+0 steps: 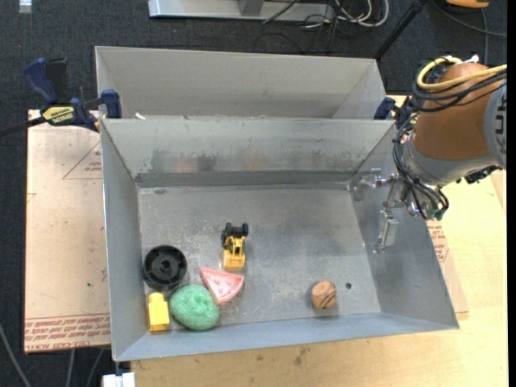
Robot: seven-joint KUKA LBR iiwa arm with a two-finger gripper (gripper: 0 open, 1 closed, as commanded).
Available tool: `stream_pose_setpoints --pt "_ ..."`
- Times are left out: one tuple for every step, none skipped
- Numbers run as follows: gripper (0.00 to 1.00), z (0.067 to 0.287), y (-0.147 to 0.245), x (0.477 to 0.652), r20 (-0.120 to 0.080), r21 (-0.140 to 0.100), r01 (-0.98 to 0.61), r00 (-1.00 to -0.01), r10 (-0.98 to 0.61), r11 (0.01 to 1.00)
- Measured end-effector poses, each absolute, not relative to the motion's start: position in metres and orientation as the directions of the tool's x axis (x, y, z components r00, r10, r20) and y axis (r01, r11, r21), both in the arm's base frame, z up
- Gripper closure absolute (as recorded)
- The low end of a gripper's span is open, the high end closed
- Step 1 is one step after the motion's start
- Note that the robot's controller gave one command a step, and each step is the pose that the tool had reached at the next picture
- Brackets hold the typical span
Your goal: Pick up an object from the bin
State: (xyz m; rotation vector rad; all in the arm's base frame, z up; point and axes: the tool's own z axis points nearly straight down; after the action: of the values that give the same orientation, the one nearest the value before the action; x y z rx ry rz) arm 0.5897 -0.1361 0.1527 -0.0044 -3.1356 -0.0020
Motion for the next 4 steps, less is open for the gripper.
stream_pose_setpoints --pt "0.00 0.158 -0.136 0.591 -0.002 0.000 0.000 -1.000 0.000 1.000" --pt "0.00 0.116 -0.128 0.558 -0.009 -0.002 -0.010 -1.000 -0.010 1.000" --pt "0.00 0.083 -0.130 0.521 0.002 0.003 -0.152 -0.988 -0.152 0.988" --pt "0.00 0.080 -0.080 0.510 0.000 0.001 -0.181 -0.984 -0.181 0.984"
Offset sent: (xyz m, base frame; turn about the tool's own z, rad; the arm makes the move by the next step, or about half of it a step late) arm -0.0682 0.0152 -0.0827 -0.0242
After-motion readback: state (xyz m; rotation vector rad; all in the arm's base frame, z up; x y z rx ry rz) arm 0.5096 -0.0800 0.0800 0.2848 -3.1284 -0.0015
